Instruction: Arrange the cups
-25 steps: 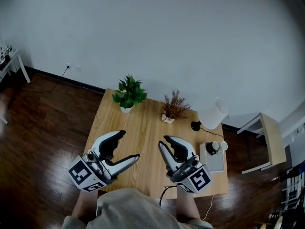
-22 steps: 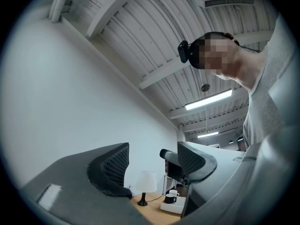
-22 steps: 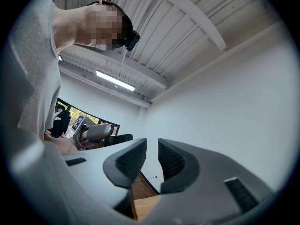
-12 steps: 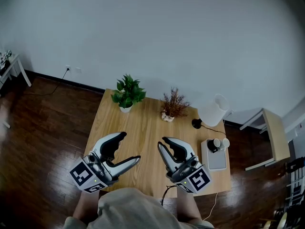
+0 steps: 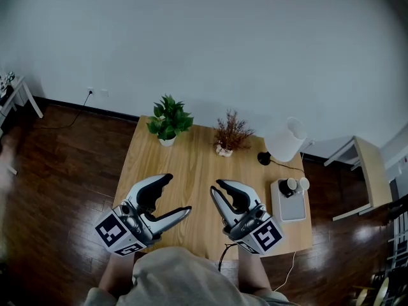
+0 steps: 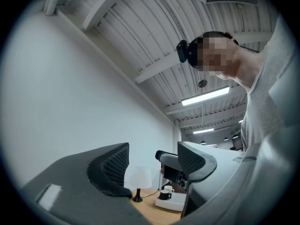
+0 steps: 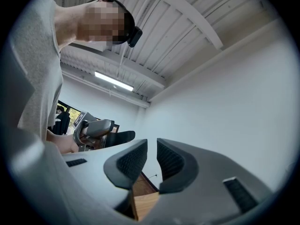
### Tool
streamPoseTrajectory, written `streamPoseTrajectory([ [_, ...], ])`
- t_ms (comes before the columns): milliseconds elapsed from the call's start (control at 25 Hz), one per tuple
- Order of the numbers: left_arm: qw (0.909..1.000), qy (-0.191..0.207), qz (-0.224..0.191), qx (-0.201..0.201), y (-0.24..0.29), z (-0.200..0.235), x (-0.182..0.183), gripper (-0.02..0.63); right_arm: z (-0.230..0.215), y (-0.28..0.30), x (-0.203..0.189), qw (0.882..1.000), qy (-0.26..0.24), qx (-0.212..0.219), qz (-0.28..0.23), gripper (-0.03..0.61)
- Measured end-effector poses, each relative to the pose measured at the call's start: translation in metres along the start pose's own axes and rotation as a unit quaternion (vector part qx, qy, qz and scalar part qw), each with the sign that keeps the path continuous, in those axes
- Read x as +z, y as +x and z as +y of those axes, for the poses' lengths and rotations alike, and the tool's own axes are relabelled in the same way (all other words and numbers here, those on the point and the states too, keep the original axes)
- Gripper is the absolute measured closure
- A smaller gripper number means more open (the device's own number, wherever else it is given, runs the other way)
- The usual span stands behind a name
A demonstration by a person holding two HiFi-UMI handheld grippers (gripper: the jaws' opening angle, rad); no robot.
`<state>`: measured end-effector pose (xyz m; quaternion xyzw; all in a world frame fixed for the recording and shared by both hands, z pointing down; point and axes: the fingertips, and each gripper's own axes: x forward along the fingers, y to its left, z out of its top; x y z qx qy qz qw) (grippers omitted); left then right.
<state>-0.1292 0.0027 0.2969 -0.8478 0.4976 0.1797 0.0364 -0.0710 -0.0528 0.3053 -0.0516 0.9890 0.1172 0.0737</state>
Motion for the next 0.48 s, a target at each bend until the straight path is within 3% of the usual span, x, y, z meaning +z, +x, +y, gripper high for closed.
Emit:
streamPoseTrajectory([
  [480, 0.9999, -0.006, 0.009, -0.01, 0.012, -0.015, -0.01, 0.291, -0.007, -0.022, -0.002, 1.0, 0.005, -0.014, -0.001, 0.517],
])
